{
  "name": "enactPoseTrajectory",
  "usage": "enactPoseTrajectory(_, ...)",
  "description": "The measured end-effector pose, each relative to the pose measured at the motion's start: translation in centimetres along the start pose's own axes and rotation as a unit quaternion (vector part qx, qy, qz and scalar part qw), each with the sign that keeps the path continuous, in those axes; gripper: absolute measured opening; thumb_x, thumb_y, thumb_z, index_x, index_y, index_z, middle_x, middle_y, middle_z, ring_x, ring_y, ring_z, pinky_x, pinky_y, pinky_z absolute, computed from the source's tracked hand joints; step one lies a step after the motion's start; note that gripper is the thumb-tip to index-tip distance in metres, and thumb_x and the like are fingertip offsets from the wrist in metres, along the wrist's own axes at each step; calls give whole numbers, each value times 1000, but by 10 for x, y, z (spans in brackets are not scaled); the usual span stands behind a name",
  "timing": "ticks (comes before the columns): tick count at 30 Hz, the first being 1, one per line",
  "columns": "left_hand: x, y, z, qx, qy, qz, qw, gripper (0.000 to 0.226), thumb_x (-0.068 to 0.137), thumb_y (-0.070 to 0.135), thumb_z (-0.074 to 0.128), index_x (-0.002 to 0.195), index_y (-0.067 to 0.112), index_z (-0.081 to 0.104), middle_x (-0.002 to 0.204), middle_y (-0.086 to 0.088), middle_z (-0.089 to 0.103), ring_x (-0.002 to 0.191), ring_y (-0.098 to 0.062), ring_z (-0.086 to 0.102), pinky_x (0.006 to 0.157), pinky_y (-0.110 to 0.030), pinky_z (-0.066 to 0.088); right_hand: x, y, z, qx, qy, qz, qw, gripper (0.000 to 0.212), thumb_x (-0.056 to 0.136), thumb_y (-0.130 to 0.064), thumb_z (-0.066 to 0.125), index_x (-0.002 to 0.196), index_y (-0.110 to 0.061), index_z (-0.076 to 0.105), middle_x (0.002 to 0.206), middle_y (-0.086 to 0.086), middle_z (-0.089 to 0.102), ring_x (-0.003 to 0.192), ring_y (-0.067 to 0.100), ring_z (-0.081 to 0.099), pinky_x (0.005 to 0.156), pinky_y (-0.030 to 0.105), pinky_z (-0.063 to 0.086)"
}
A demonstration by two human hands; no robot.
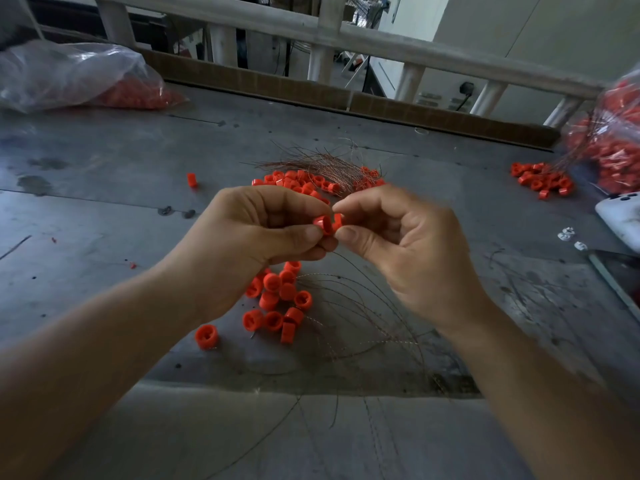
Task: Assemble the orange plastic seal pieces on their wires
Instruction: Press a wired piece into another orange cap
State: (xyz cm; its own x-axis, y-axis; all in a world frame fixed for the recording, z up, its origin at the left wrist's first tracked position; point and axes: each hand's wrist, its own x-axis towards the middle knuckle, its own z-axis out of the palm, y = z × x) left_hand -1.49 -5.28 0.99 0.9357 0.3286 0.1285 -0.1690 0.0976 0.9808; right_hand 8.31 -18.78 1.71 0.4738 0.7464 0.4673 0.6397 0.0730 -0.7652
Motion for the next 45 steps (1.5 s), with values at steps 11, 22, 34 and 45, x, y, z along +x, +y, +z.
enactPoseTrajectory(11,0,-1,2,14,27,-10,999,19,54,8,64,69,16,74,68,-10,72,63,-16,70,56,-16,53,-2,4,6,-76,40,-20,996,28,72,-8,72,97,-18,65,83,-11,63,82,5,64,72,15,52)
enactPoseTrajectory(22,-3,0,3,34,3,-28,999,25,55,12,64,79,13,73,68,-9,72,63,-14,70,56,-16,53,-4,4,2,-74,41,-31,996,20,68,-11,74,88,-10,70,78,-13,63,78,3,64,70,11,50)
enactPoseTrajectory(34,-4,4,0,11,-45,-60,997,27,49,22,67,73,15,76,69,-7,72,65,-14,70,56,-17,54,-2,3,0,-47,30,-55,997,24,66,-22,71,88,-16,65,76,-12,63,73,5,65,66,18,53)
enactPoseTrajectory(45,-2,6,-7,-6,-111,-103,988,29,55,9,77,83,16,74,67,-9,70,60,-15,69,52,-18,53,0,2,-3,-15,-66,-27,997,35,64,-29,70,98,-26,62,78,-12,60,76,0,59,71,13,48)
